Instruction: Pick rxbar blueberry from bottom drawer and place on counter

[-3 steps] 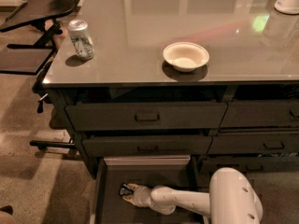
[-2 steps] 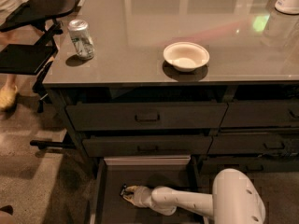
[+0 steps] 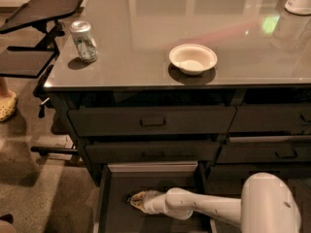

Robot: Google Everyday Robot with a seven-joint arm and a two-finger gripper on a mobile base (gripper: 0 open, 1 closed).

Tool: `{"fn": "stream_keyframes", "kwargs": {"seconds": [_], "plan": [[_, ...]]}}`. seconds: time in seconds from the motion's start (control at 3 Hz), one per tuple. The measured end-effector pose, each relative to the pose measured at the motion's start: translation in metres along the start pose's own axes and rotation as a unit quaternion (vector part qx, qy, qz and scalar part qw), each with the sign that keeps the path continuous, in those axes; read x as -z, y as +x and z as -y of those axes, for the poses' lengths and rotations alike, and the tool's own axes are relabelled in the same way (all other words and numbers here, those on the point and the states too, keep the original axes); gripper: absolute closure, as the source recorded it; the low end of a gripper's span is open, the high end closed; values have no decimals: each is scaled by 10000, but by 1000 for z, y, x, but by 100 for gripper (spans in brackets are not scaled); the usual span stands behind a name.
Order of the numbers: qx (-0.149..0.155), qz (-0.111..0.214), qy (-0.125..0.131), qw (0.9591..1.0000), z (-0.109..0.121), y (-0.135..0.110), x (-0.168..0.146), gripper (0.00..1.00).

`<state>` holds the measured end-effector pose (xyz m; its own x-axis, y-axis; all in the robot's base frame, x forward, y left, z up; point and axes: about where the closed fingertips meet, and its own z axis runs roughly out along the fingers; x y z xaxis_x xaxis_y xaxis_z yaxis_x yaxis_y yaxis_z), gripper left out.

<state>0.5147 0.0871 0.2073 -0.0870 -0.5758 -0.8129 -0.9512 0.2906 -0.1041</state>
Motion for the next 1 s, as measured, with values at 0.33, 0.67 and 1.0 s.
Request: {"fn": "stream_keyframes", "kwargs": {"seconds": [0.33,0.67,1.0], "plan": [[79,207,-267,9994,-10,-36,37,100],[131,485,-537,9973,-15,-73,72,100],[267,774,-793,9935,-20,-117,114,100]]}}
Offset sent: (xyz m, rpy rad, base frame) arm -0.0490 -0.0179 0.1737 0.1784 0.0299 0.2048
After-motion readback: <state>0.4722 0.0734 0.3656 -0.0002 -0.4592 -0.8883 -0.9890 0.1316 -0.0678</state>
